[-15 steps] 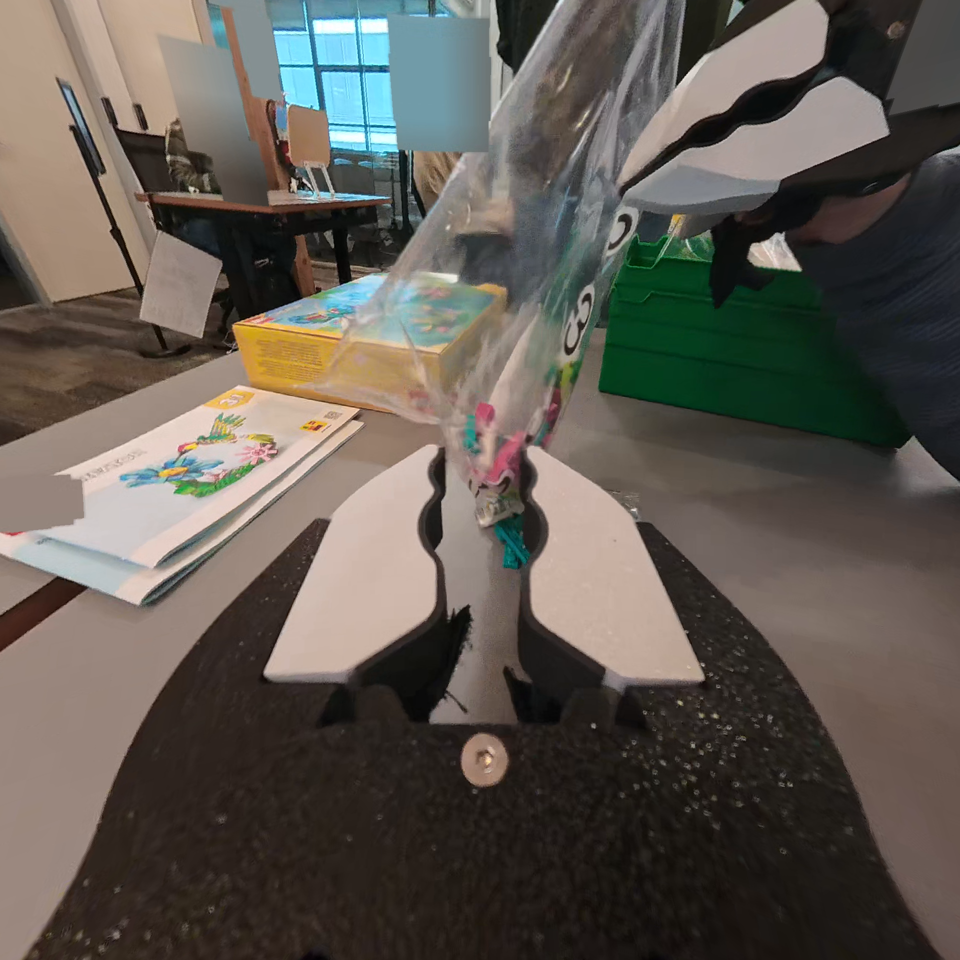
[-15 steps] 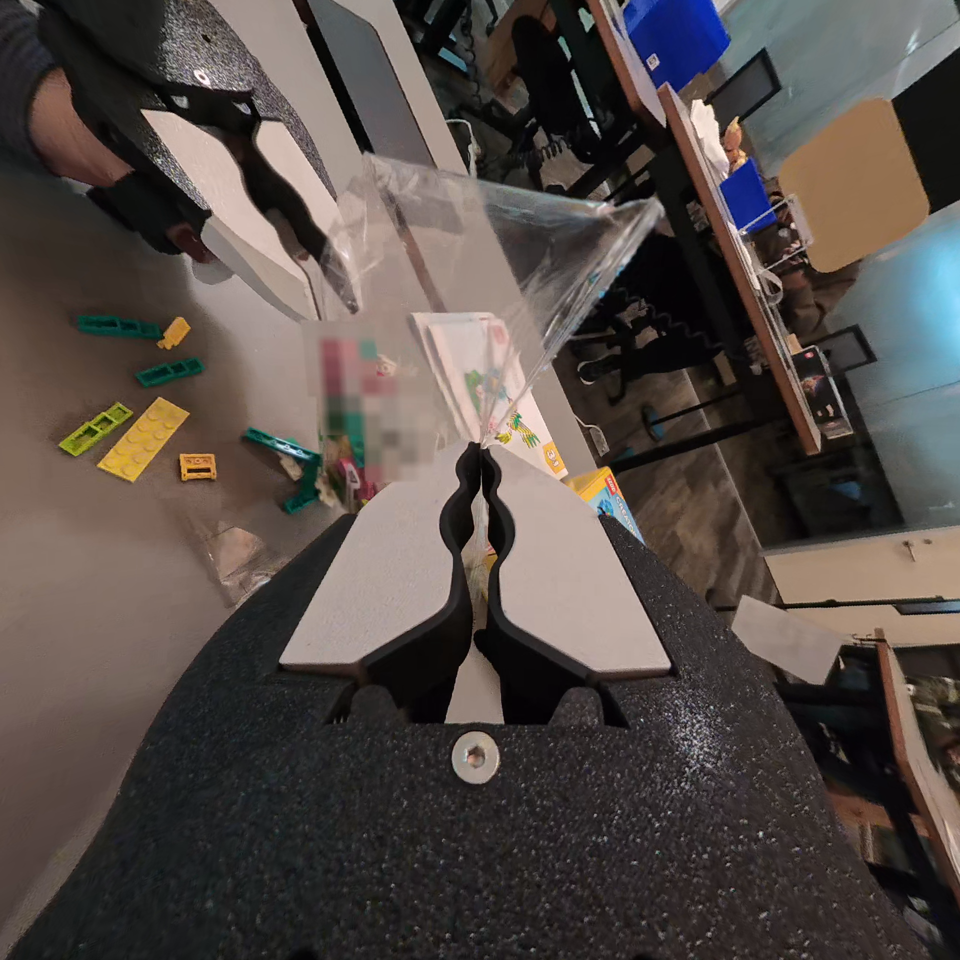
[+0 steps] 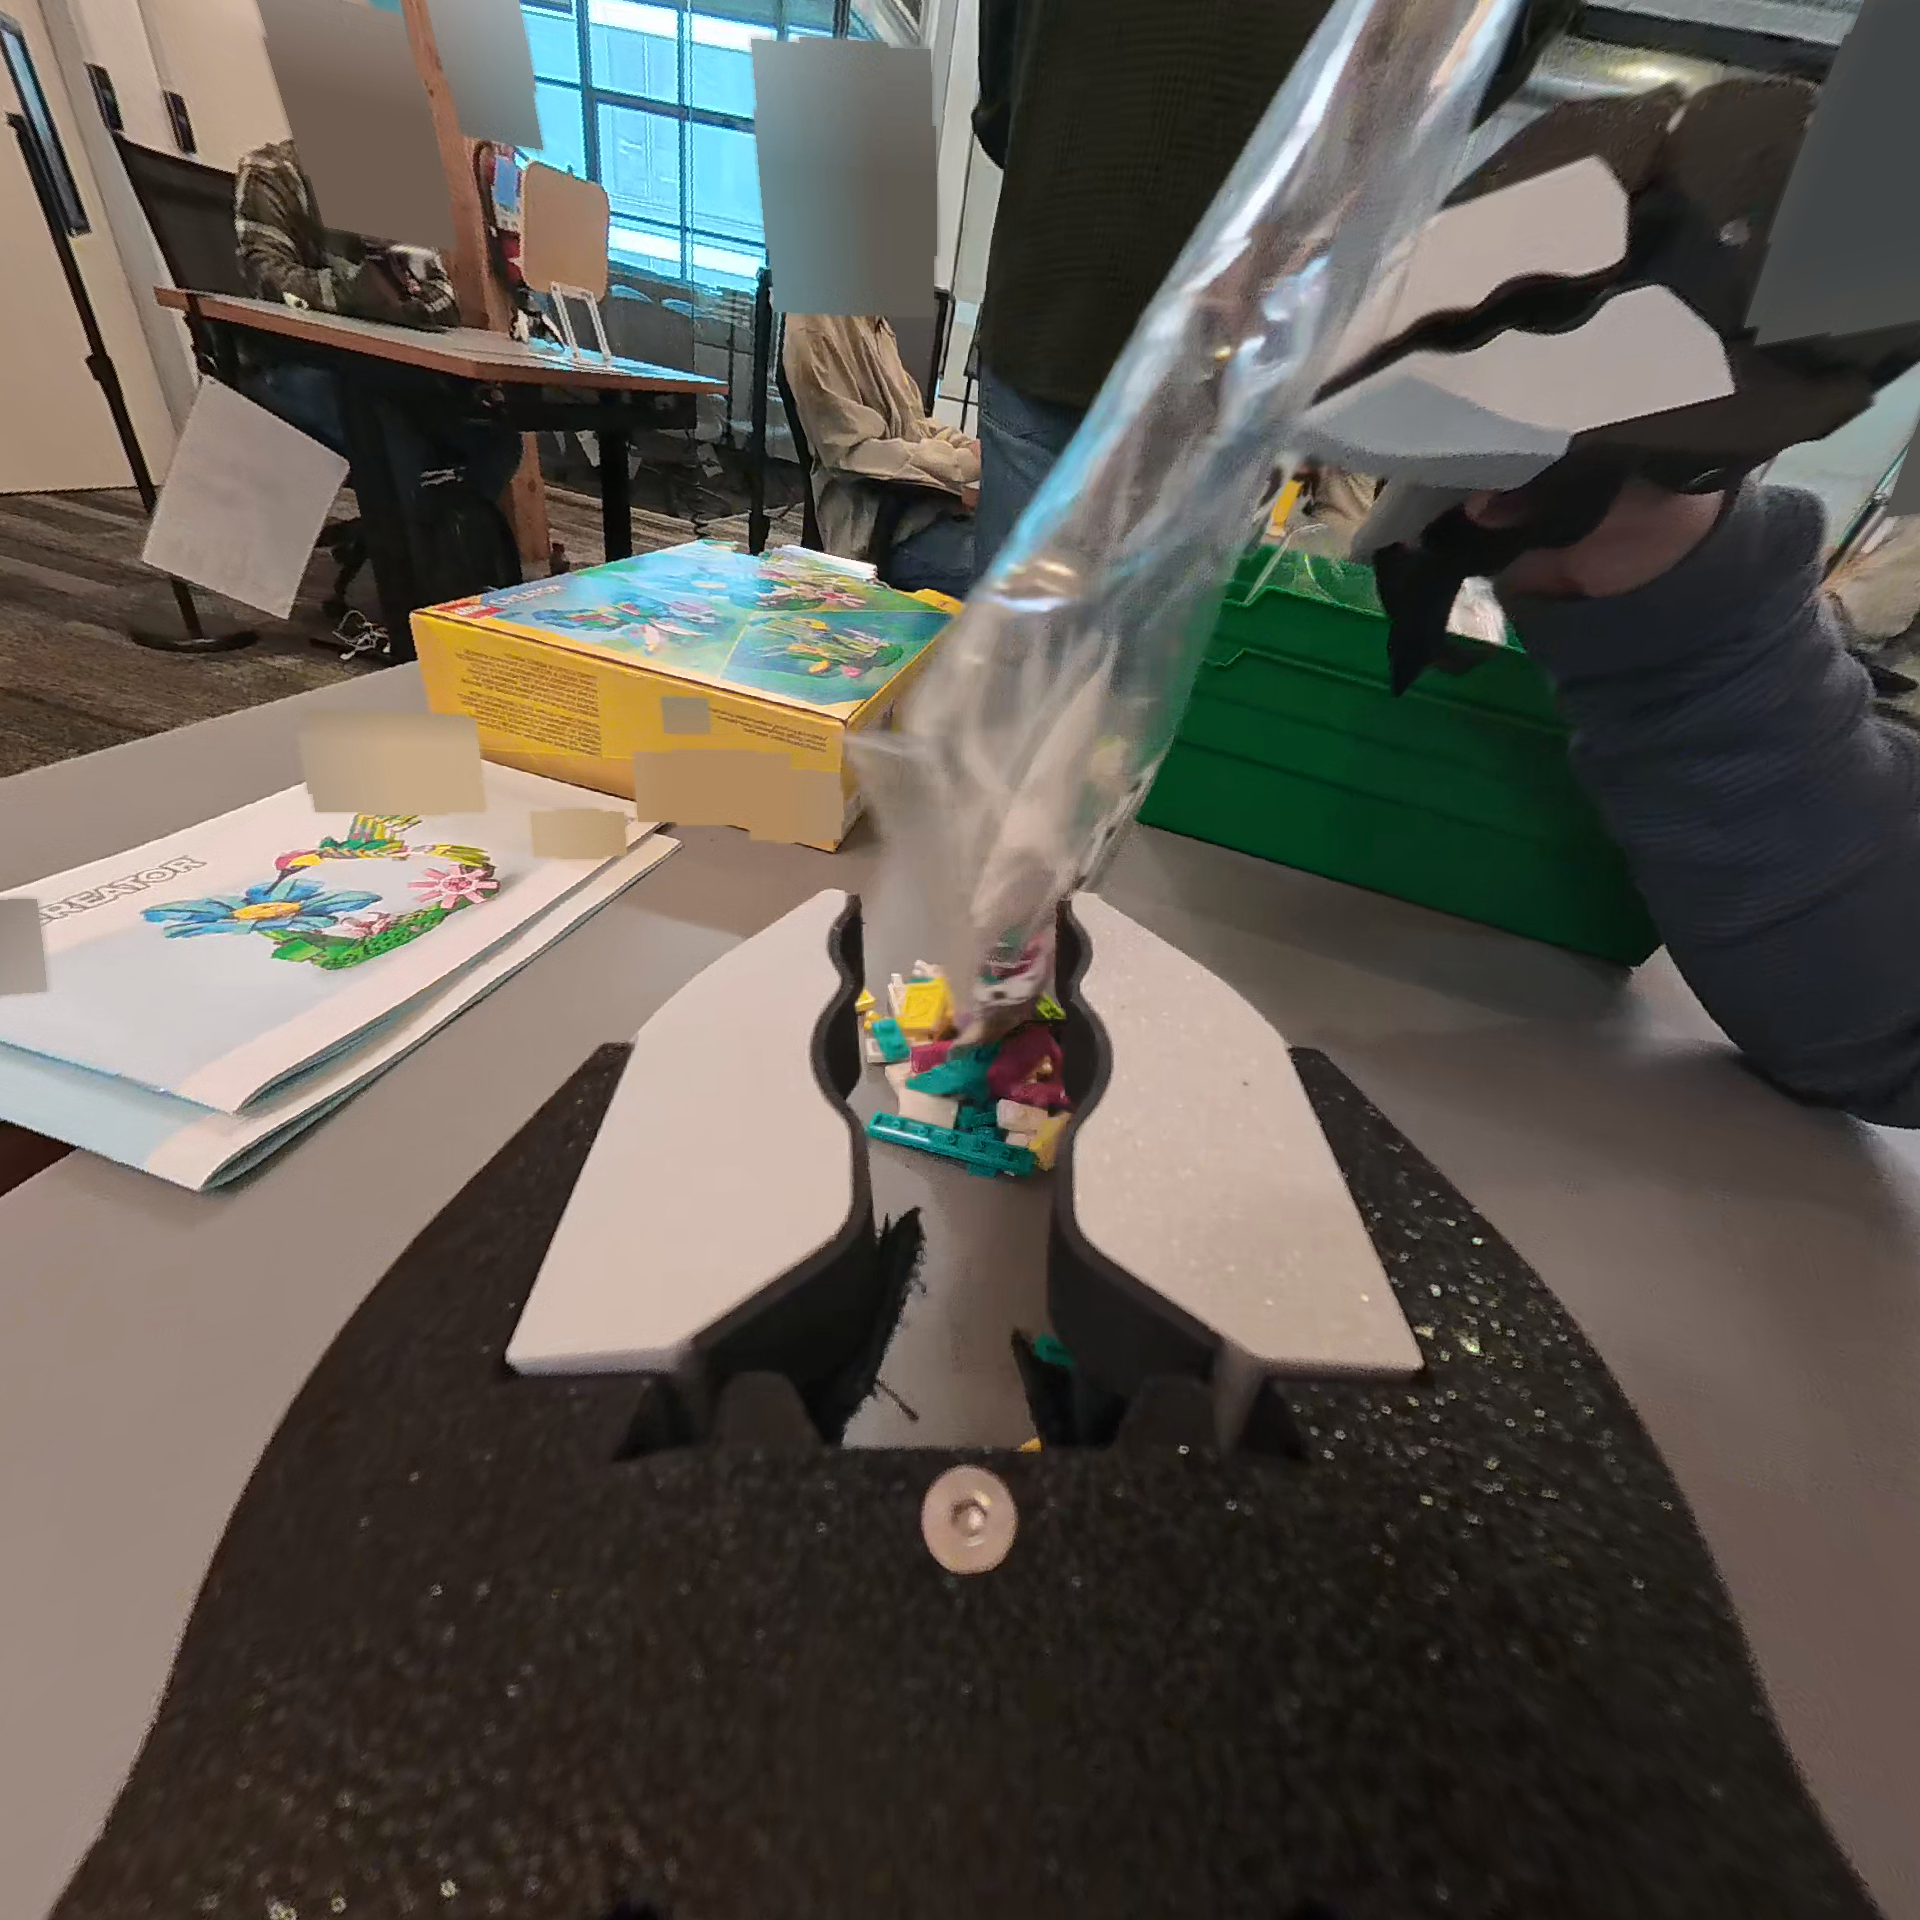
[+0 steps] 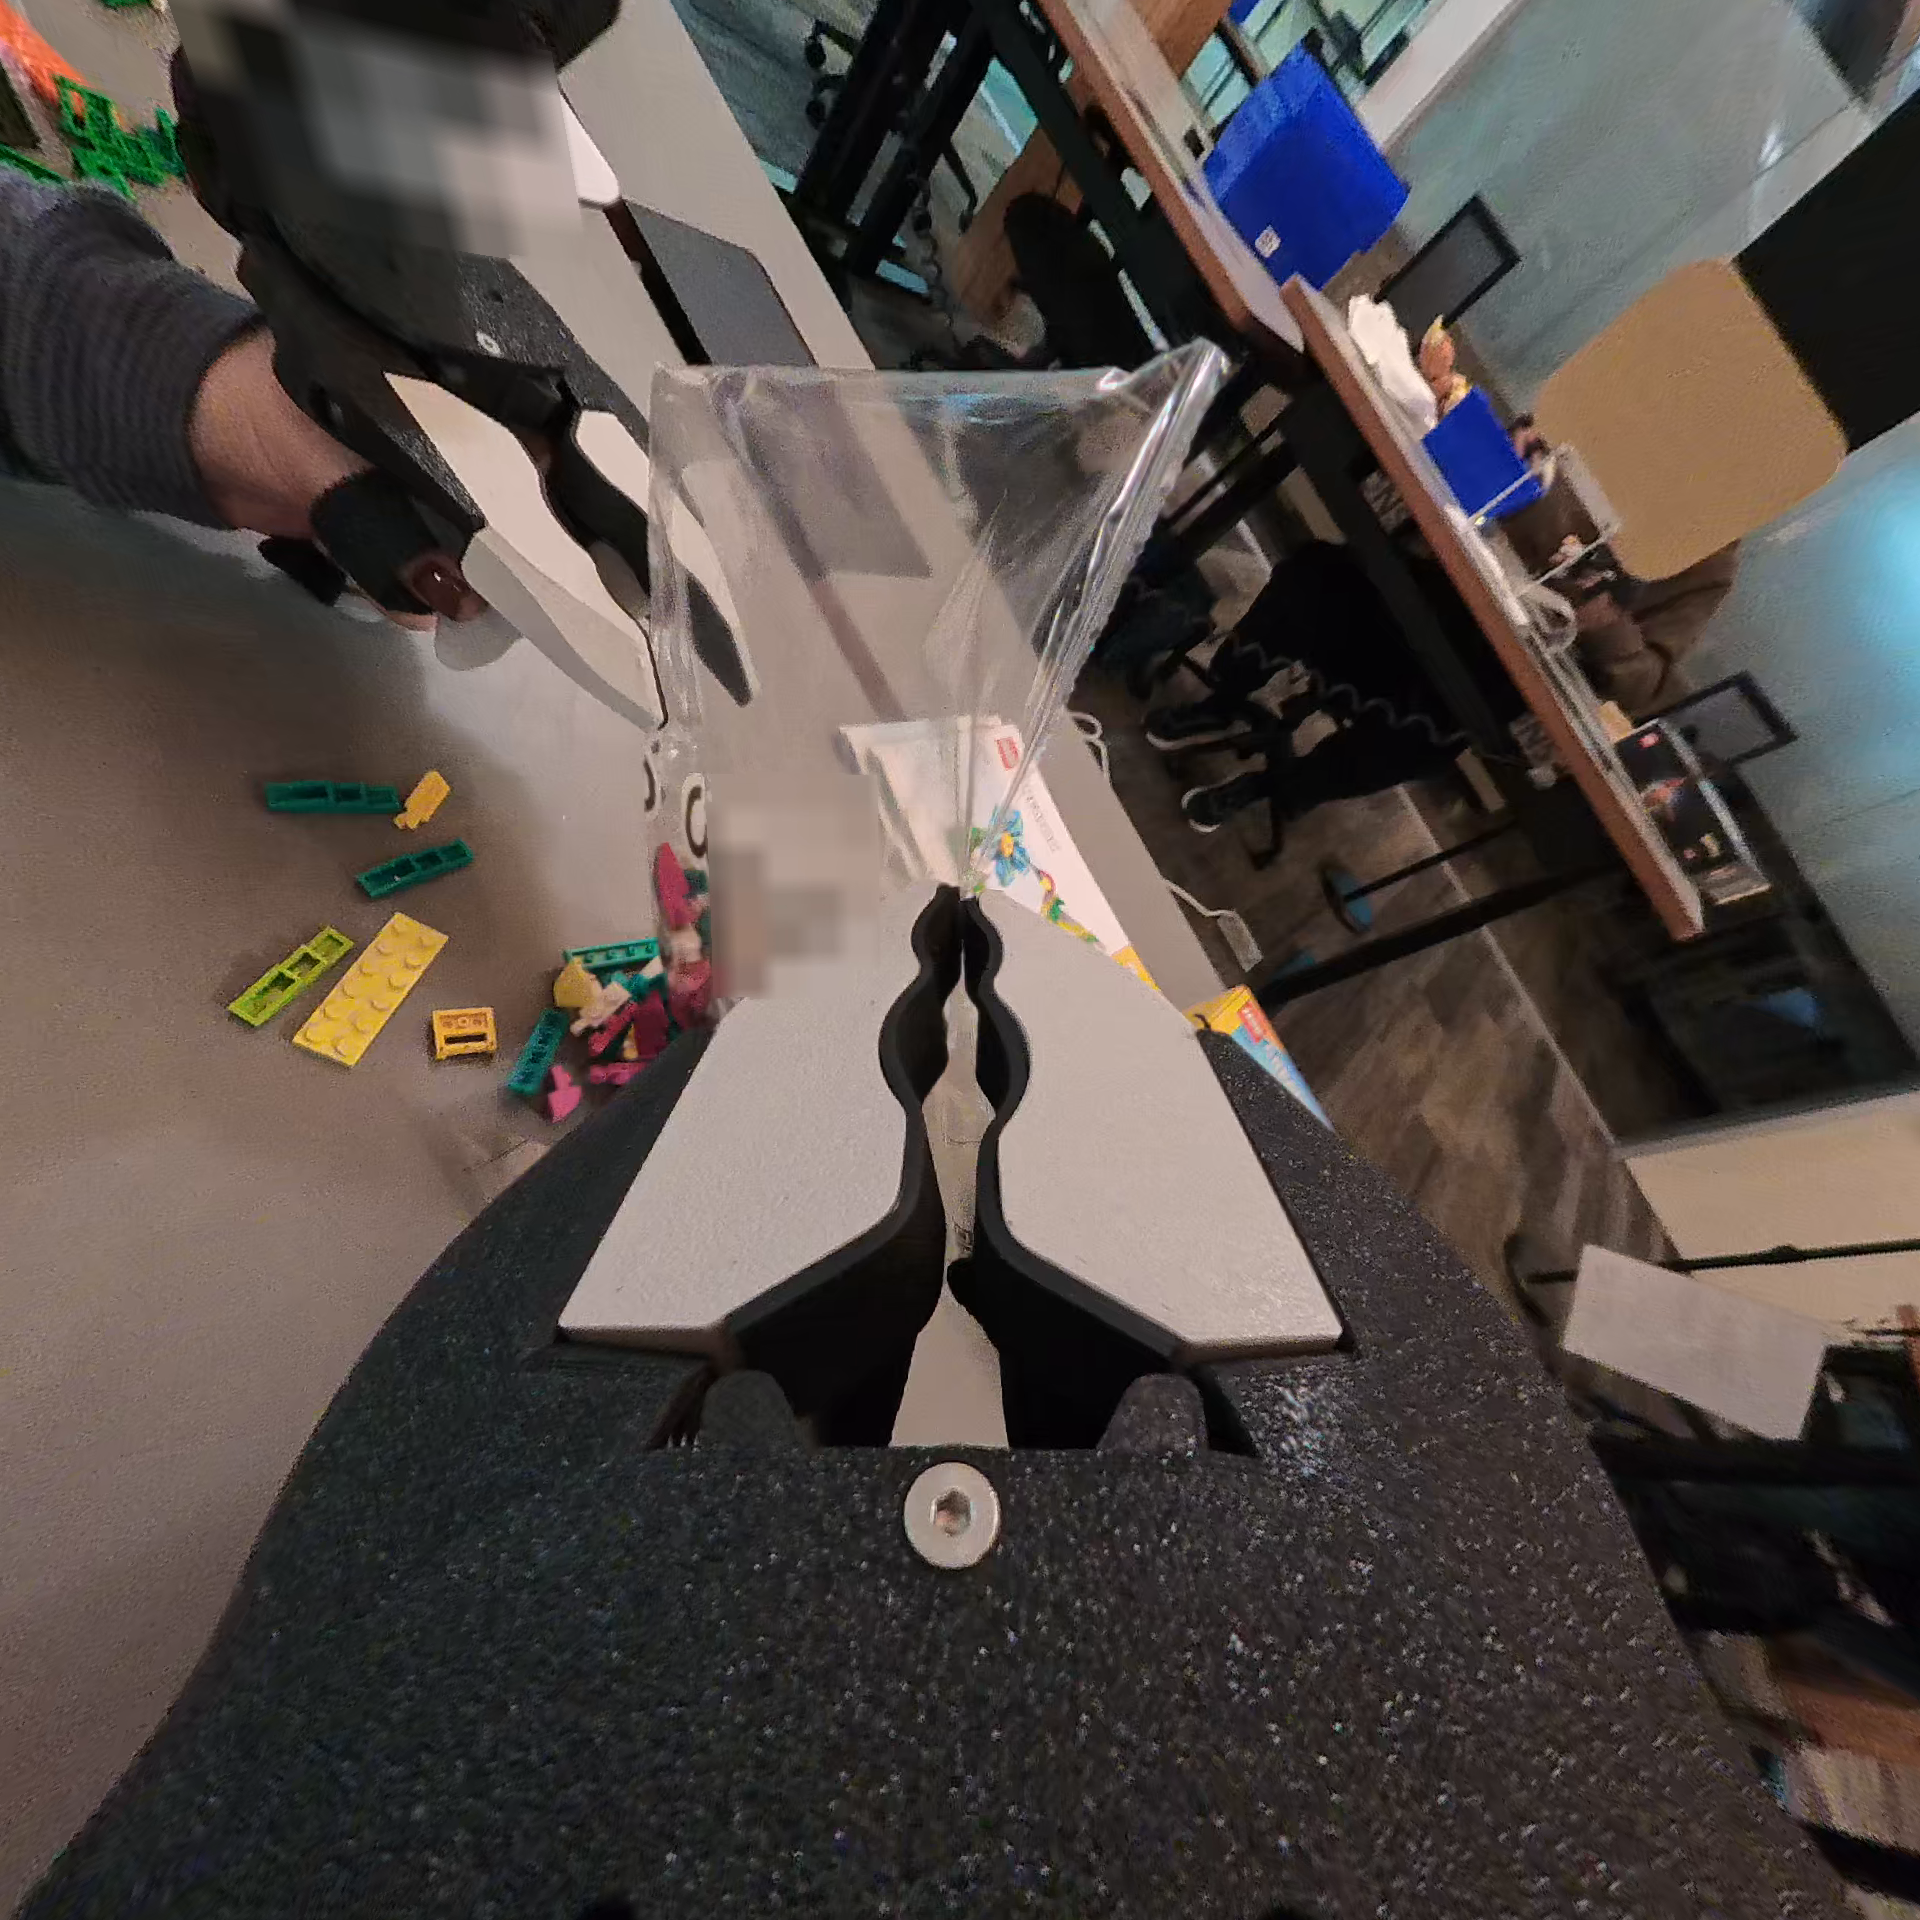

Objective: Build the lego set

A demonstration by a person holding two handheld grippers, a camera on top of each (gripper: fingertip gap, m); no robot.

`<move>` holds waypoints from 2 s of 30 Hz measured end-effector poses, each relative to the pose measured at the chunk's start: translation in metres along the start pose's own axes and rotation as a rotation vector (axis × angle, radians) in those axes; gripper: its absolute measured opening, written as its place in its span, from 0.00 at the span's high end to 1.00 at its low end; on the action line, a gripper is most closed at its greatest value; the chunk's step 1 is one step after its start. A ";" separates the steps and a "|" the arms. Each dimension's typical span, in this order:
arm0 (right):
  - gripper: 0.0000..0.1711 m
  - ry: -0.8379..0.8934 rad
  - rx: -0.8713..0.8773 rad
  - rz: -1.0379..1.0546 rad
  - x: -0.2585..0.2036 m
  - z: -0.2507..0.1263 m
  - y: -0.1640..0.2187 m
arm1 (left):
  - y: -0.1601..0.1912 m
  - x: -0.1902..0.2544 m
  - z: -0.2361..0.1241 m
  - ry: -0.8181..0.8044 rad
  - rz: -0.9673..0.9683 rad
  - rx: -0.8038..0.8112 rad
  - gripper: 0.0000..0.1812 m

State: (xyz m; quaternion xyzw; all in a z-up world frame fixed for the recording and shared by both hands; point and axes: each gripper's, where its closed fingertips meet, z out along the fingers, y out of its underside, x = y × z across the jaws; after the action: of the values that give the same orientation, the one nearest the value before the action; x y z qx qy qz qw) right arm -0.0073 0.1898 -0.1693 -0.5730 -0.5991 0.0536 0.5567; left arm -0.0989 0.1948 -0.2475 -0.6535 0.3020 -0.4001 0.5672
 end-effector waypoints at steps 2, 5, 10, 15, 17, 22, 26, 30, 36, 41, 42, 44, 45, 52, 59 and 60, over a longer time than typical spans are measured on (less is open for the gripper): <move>1.00 -0.013 -0.040 0.028 -0.001 0.004 0.009 | 0.002 0.001 0.001 0.001 -0.011 -0.006 0.83; 1.00 -0.010 -0.003 0.017 -0.001 0.000 0.001 | 0.006 0.003 0.003 0.007 -0.024 -0.013 0.85; 1.00 -0.005 0.005 0.033 0.000 -0.004 -0.001 | 0.009 0.008 0.006 0.003 -0.037 -0.015 0.86; 1.00 0.044 0.006 0.033 0.008 -0.012 -0.004 | 0.016 0.010 0.011 0.005 -0.071 -0.029 0.85; 1.00 0.011 -0.020 0.084 0.007 -0.009 0.004 | 0.016 0.010 0.011 0.005 -0.072 -0.034 0.85; 1.00 0.010 0.000 0.124 0.011 -0.011 0.005 | 0.013 0.006 0.008 -0.001 -0.087 -0.020 0.85; 1.00 0.056 -0.028 0.088 0.015 -0.012 0.006 | 0.012 0.007 0.008 0.008 -0.096 -0.015 0.85; 1.00 0.053 -0.047 0.129 0.017 -0.011 0.011 | 0.012 0.007 0.008 0.002 -0.084 -0.015 0.86; 1.00 0.130 0.029 0.141 0.030 -0.020 0.001 | 0.013 0.003 0.006 -0.013 -0.090 -0.018 0.86; 1.00 0.134 0.126 0.365 0.046 -0.027 0.003 | 0.008 0.008 0.008 -0.001 -0.076 -0.007 0.82; 1.00 0.124 0.168 0.422 0.049 -0.030 -0.001 | 0.006 0.011 0.009 0.001 -0.063 -0.008 0.79; 1.00 0.094 0.242 0.528 0.053 -0.037 -0.006 | 0.004 0.014 0.013 -0.013 -0.033 -0.020 0.72; 1.00 0.076 0.276 0.578 0.055 -0.040 -0.008 | 0.006 0.015 0.015 -0.030 -0.016 -0.038 0.67; 1.00 0.023 0.433 0.796 0.061 -0.056 -0.025 | -0.002 0.056 0.031 0.080 0.075 0.002 0.68; 1.00 -0.014 0.460 0.839 0.057 -0.057 -0.033 | -0.016 0.064 0.036 -0.001 0.133 0.070 0.86; 1.00 -0.026 0.466 0.850 0.055 -0.056 -0.034 | -0.014 0.063 0.037 -0.014 0.134 0.054 0.85</move>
State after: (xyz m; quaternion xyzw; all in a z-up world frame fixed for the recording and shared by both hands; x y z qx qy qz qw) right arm 0.0272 0.1877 -0.0910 -0.6263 -0.2910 0.4163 0.5914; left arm -0.0361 0.1626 -0.2240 -0.6192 0.3301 -0.3645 0.6122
